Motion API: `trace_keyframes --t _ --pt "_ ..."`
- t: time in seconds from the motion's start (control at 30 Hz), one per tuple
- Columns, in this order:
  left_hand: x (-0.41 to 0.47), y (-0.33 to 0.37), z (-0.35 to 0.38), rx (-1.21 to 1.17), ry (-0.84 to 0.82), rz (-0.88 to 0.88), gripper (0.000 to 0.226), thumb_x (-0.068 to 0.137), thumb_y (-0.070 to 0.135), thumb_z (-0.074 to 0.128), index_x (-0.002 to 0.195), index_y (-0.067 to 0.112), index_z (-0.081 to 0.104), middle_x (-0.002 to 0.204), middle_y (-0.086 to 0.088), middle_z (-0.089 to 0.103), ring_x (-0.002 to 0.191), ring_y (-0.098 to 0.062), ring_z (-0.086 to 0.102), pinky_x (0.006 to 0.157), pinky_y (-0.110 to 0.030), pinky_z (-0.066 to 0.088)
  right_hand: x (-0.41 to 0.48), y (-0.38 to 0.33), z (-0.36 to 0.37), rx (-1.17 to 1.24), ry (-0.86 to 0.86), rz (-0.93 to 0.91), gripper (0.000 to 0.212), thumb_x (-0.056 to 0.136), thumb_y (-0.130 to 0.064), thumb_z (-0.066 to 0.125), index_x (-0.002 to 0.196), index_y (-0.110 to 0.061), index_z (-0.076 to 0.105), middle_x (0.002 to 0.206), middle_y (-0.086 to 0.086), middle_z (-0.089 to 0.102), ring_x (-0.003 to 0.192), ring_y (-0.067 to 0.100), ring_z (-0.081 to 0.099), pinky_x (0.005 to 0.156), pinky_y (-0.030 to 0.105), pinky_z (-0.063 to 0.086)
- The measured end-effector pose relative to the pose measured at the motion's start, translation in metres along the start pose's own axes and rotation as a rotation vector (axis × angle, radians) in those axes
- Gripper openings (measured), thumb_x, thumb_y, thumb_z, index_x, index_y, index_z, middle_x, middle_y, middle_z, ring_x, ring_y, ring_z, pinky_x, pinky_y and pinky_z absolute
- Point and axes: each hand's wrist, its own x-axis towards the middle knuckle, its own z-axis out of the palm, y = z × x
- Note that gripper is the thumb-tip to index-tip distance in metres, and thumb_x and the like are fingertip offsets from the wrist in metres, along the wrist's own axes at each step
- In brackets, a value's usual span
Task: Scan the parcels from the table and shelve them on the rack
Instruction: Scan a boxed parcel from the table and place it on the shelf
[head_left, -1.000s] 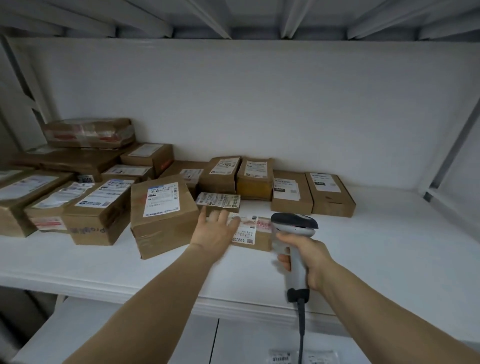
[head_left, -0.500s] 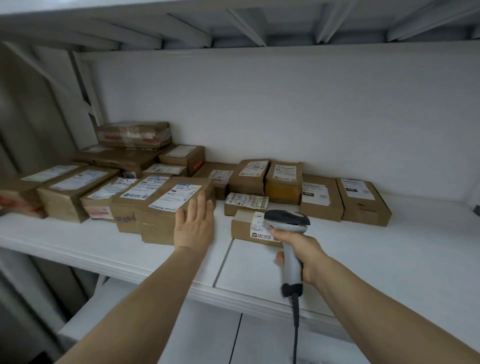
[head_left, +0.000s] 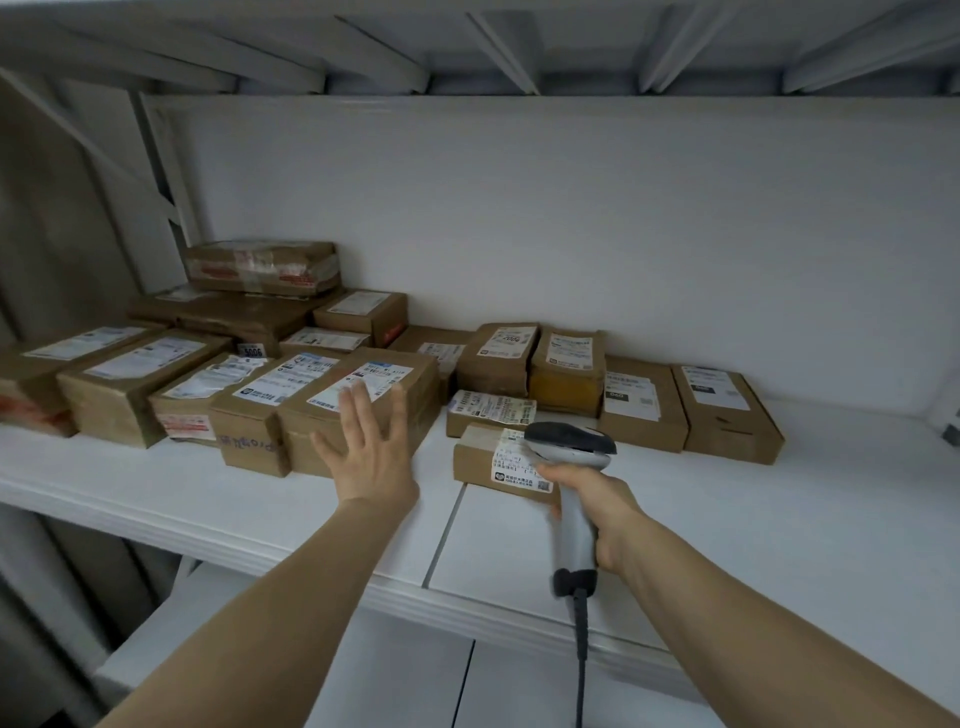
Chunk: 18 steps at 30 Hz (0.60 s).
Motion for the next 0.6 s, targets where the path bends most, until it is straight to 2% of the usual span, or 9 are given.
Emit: trace_keyframes --t 0.03,0.07,0.13,0.17,0.27,0.33,0.37,0.47,0.6 --pt "-0.004 0.004 0.000 0.036 0.070 0.115 0.098 0.078 0.029 0.059 0.151 0.021 -0.006 0.155 -0.018 -0.015 0.143 -0.037 -0.017 0.109 -0.063 -0.009 0.001 0.000 0.002 0.006 -0.008 -0.004 0.044 0.066 -0.024 0.085 0.103 -0.004 0.068 0.100 0.019 0.072 0.083 0.031 0.064 0.079 0.039 0.053" --pt "-0.009 0.010 0.002 0.040 0.144 0.293 0.092 0.074 0.032 0.058 0.151 0.021 0.007 0.156 -0.017 -0.002 0.145 -0.036 -0.004 0.111 -0.060 -0.008 0.001 0.000 0.004 0.017 -0.012 -0.006 0.046 0.065 -0.024 0.086 0.103 -0.004 0.068 0.099 0.018 0.071 0.085 0.032 0.065 0.079 0.039 0.053" --pt "-0.017 0.023 0.005 -0.007 0.158 0.689 0.074 0.076 0.031 0.057 0.144 0.023 0.030 0.152 -0.012 0.025 0.141 -0.032 0.022 0.115 -0.049 0.011 0.002 0.001 0.009 0.052 -0.019 -0.012 0.043 0.064 -0.021 0.086 0.099 -0.004 0.069 0.093 0.017 0.072 0.083 0.033 0.066 0.077 0.039 0.054" --pt "-0.019 0.030 0.006 0.005 0.082 0.796 0.067 0.084 0.031 0.055 0.145 0.023 0.030 0.152 -0.008 0.027 0.140 -0.029 0.024 0.114 -0.044 0.019 0.001 0.001 0.012 0.070 -0.031 -0.013 0.039 0.064 -0.019 0.086 0.096 -0.004 0.070 0.087 0.016 0.071 0.077 0.032 0.066 0.073 0.038 0.053" --pt "-0.012 0.043 0.007 0.087 -0.108 0.746 0.048 0.098 0.024 0.046 0.144 0.018 0.035 0.152 -0.004 0.029 0.134 -0.026 0.036 0.104 -0.037 0.035 0.001 0.001 0.016 0.105 -0.062 -0.010 0.029 0.064 -0.017 0.085 0.087 -0.004 0.071 0.073 0.014 0.068 0.066 0.027 0.060 0.069 0.036 0.052" --pt "-0.006 0.049 0.008 0.118 -0.087 0.671 0.038 0.098 0.014 0.043 0.136 0.015 0.043 0.146 -0.006 0.035 0.123 -0.026 0.047 0.092 -0.037 0.044 0.001 0.001 0.012 0.131 -0.056 -0.006 0.029 0.065 -0.017 0.085 0.087 -0.005 0.070 0.071 0.013 0.068 0.066 0.025 0.060 0.074 0.037 0.054" --pt "-0.003 0.052 0.007 0.097 -0.071 0.633 0.037 0.098 0.012 0.044 0.134 0.015 0.043 0.142 -0.006 0.039 0.121 -0.025 0.047 0.092 -0.036 0.046 0.001 0.002 0.009 0.152 -0.051 -0.002 0.031 0.066 -0.017 0.084 0.090 -0.004 0.070 0.072 0.012 0.068 0.067 0.025 0.060 0.078 0.038 0.054" --pt "0.008 0.059 0.007 0.008 -0.085 0.571 0.047 0.094 0.017 0.052 0.138 0.021 0.033 0.137 -0.006 0.042 0.126 -0.025 0.040 0.096 -0.038 0.044 0.001 0.004 -0.004 0.219 -0.027 0.011 0.037 0.068 -0.016 0.083 0.100 -0.004 0.069 0.079 0.013 0.068 0.069 0.025 0.062 0.088 0.043 0.056" --pt "0.018 0.071 0.005 0.059 -0.201 0.545 0.067 0.092 0.012 0.056 0.146 0.030 0.023 0.138 -0.009 0.035 0.130 -0.031 0.033 0.090 -0.042 0.051 -0.003 0.004 -0.021 0.298 -0.028 0.031 0.039 0.070 -0.014 0.082 0.105 -0.004 0.066 0.080 0.013 0.064 0.068 0.024 0.060 0.071 0.036 0.055"
